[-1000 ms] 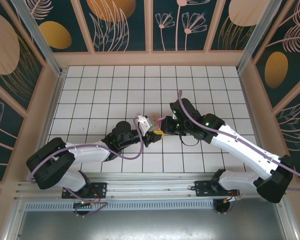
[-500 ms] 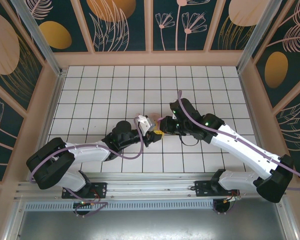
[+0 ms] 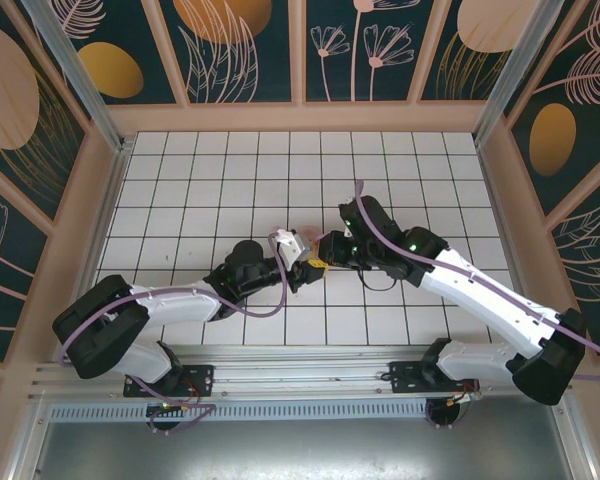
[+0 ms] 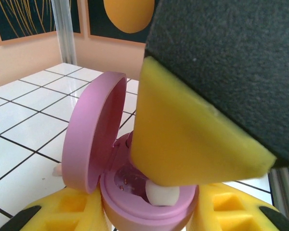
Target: Insert the wireless bluetooth earbuds into the charging case
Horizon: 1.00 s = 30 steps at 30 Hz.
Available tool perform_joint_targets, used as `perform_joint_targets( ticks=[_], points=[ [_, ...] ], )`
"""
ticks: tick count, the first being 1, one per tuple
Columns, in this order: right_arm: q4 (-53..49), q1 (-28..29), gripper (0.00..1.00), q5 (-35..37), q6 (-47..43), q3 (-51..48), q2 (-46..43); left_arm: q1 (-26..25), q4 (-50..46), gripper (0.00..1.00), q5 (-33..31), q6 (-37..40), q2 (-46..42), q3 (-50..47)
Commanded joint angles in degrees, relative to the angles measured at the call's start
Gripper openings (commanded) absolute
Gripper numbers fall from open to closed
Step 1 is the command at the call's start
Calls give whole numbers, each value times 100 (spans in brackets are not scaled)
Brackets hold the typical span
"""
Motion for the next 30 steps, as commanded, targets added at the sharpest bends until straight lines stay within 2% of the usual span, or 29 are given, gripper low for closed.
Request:
perform_joint_targets(
  ticks=[1,14,30],
  points=[
    [66,20,22,41,-119,165,125,-35,118,17,97,-16,-83,176],
    [-24,23,28,31,-111,287,163,-38,62,17,79,6,-62,203],
    [-289,21,27,225,-132,562,-157,-40,7,18,-46,95,-211,94]
  ],
)
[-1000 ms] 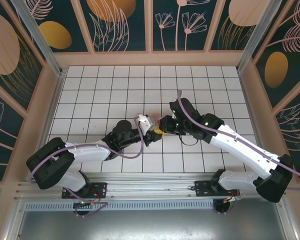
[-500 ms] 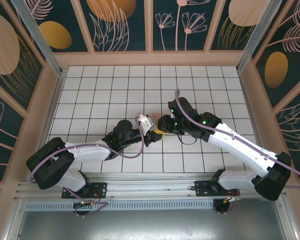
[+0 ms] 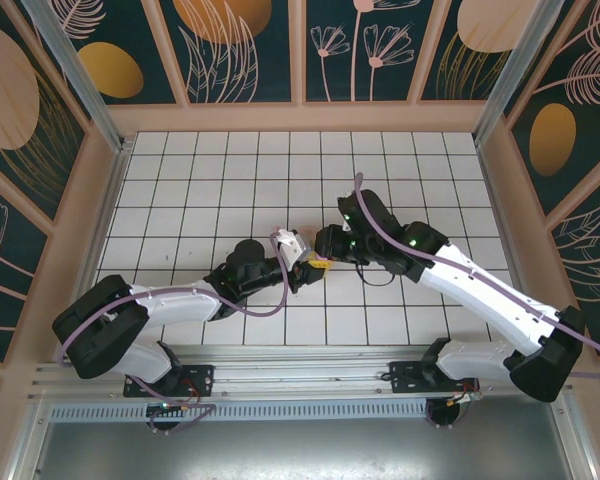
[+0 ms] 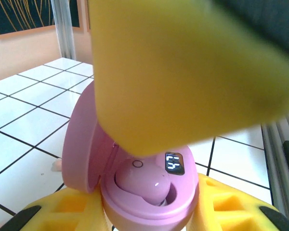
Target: Insert the wireless bluetooth earbuds into the charging case
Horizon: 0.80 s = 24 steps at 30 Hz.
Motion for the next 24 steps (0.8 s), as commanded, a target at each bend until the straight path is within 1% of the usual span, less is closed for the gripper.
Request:
perform_joint_targets(
  ticks=[1,7,13,19,24],
  points=[
    [-199,21,26,161,-115,212,-289,-38,197,18,-75,107,-234,23],
    [116,18,24,39,-113,113,-610,-30,252,19,-274,115,-424,-147],
    [283,-90,21,162,-161,79,-808,-26,235,19,-260,37,-654,-263],
    [599,-271,21,55,-237,68,-795,-30,166,19,-186,3,-770,-326],
    [758,-491,22,-231,-361,58,-615,-27,-98,19,-145,85,-811,-234]
  ],
)
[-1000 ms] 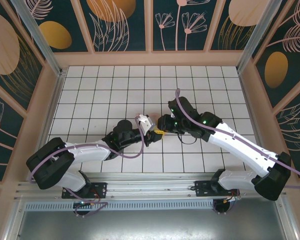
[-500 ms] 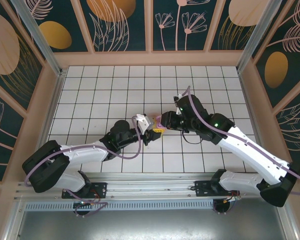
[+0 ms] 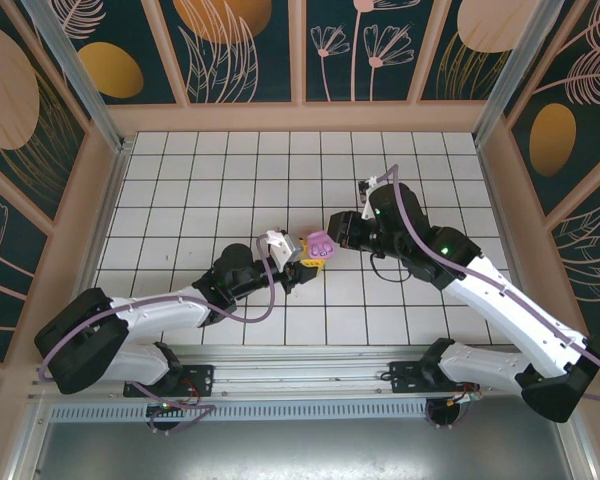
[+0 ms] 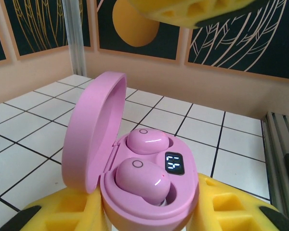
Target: Insert the wireless bluetooth earbuds into the charging case
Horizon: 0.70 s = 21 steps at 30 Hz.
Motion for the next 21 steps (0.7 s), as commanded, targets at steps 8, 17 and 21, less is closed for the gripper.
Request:
perform_joint_targets(
  ticks=[8,17,21],
  points=[
    [417,-322,22,-606,-309,-46,411,-31,-324,19,-17,122,-258,140],
    [252,-346,22,-671,-342,-201,405,-28,-531,19,-206,169,-537,236],
    [175,-342,22,-645,-313,-331,251,-31,-562,19,-227,172,-666,272]
  ],
)
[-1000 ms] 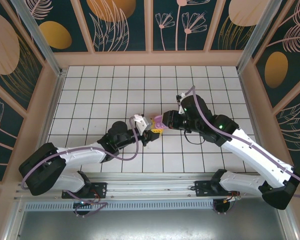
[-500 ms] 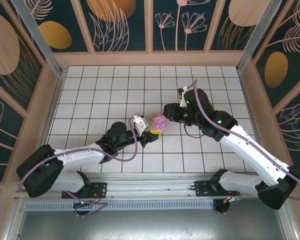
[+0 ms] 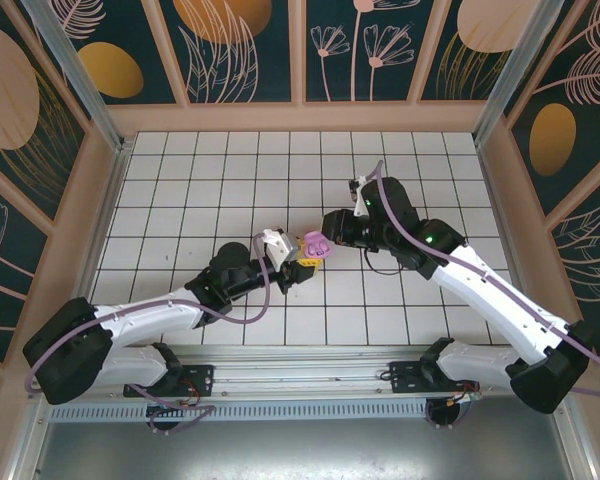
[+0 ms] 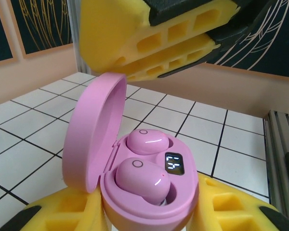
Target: Insert the wireless bluetooth earbuds into the charging case
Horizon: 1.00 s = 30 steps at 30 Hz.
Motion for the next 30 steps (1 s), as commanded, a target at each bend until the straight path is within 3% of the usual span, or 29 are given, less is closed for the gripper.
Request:
perform_joint_targets(
  ticks=[1,7,13,20,30],
  points=[
    [-102,-34,23,-30,-58,-178,-208,-26,108,19,-109,124,-214,200],
    [-187,-46,24,73,-10,-296,-409,-29,53,19,-217,149,-306,217],
    [-122,-155,34,-38,72,-347,-564,-30,63,20,-237,78,-374,217],
    [561,-386,55,-1026,376,-763,-746,-32,141,20,-220,-55,-483,218],
    [1971,-531,58,-2392,1229,-1468,-825,-26,247,22,30,-389,-362,468]
  ],
)
